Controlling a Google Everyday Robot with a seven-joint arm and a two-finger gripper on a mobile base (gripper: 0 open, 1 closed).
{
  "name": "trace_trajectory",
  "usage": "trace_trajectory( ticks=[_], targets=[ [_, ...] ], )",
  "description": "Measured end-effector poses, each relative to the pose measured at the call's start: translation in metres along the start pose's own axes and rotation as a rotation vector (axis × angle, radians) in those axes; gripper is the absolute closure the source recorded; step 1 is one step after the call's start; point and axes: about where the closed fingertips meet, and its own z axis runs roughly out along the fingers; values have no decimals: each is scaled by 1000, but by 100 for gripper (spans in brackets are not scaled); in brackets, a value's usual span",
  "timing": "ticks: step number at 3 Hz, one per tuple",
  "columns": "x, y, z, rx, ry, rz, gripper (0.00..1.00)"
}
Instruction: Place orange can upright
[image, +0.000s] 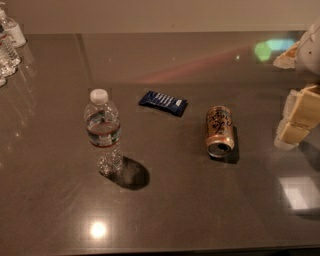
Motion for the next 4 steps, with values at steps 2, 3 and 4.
trace_trajectory(
  ticks=[2,3,4],
  targets=[
    [-4,-6,5,-3,1,-69,0],
    [-15,-15,17,-19,-10,-171,0],
    [-27,-21,30,-48,-25,-283,0]
  ],
)
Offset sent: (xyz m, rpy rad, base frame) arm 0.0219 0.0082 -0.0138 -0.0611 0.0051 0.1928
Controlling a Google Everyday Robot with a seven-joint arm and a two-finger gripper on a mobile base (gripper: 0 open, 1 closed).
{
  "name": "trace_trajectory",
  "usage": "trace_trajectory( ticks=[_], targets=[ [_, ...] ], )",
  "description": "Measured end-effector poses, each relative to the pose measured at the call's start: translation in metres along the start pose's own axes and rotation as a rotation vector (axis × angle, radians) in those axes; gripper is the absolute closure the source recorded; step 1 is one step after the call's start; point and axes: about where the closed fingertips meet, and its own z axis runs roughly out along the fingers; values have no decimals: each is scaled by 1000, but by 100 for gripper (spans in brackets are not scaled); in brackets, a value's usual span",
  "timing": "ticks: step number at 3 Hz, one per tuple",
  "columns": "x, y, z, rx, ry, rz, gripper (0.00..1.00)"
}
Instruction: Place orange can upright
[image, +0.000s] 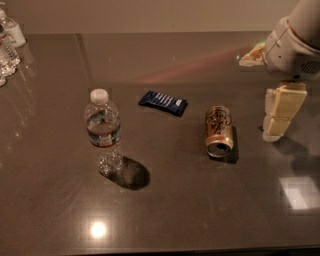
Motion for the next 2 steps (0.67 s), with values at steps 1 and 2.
trace_trajectory(
  ticks=[1,2],
  targets=[
    [-11,-4,16,-32,-55,-133,0],
    [-23,-2,31,-74,-102,-320,0]
  ],
)
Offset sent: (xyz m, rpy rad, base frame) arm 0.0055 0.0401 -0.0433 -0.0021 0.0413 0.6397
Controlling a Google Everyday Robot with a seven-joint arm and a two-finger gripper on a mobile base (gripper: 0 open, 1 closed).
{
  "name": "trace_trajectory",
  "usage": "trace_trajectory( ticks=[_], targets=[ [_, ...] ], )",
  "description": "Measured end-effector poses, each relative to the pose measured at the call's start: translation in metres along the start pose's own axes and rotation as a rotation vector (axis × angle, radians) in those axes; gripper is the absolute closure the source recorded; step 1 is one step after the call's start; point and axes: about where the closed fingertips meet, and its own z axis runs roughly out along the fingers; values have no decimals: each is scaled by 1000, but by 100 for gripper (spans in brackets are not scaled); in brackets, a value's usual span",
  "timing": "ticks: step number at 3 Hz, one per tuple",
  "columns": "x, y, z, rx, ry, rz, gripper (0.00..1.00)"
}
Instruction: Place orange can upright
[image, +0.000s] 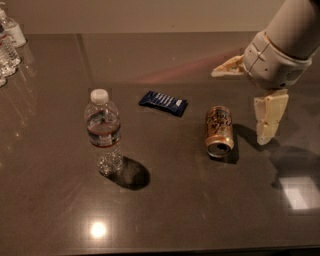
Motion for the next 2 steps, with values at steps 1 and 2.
trace_trajectory(
  ticks=[1,2],
  targets=[
    [-6,3,16,-46,-31,-191,0],
    [-10,6,32,-96,-56,-369,0]
  ],
)
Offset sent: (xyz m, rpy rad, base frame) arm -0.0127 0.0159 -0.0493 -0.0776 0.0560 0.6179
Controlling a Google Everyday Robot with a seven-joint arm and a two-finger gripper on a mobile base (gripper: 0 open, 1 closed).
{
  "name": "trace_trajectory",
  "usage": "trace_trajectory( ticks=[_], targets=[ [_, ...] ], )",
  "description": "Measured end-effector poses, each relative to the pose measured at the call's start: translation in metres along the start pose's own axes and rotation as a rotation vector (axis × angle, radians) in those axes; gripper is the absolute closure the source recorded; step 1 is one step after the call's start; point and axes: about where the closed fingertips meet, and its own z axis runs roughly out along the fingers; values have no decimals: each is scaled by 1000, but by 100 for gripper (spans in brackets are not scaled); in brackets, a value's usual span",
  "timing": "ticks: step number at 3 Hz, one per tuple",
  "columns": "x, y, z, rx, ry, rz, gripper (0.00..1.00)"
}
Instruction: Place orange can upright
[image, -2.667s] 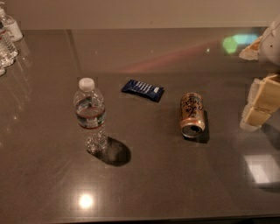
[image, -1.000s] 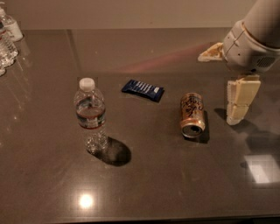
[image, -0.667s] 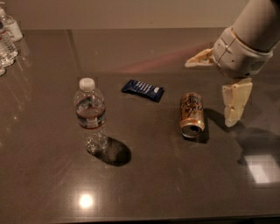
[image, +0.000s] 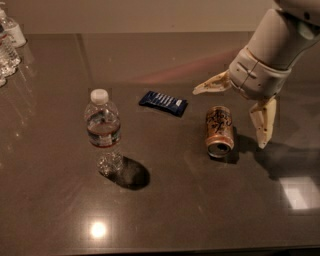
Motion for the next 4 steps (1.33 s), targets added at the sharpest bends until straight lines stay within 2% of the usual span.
trace_trajectory(
  ticks=[1,2,3,4],
  targets=[
    [-2,-1,21,-62,-4,-160,0],
    [0,2,39,-124,6,-278,0],
    [2,6,50,-162,20,-348,0],
    [1,9,54,-159,33,-389,18]
  ],
)
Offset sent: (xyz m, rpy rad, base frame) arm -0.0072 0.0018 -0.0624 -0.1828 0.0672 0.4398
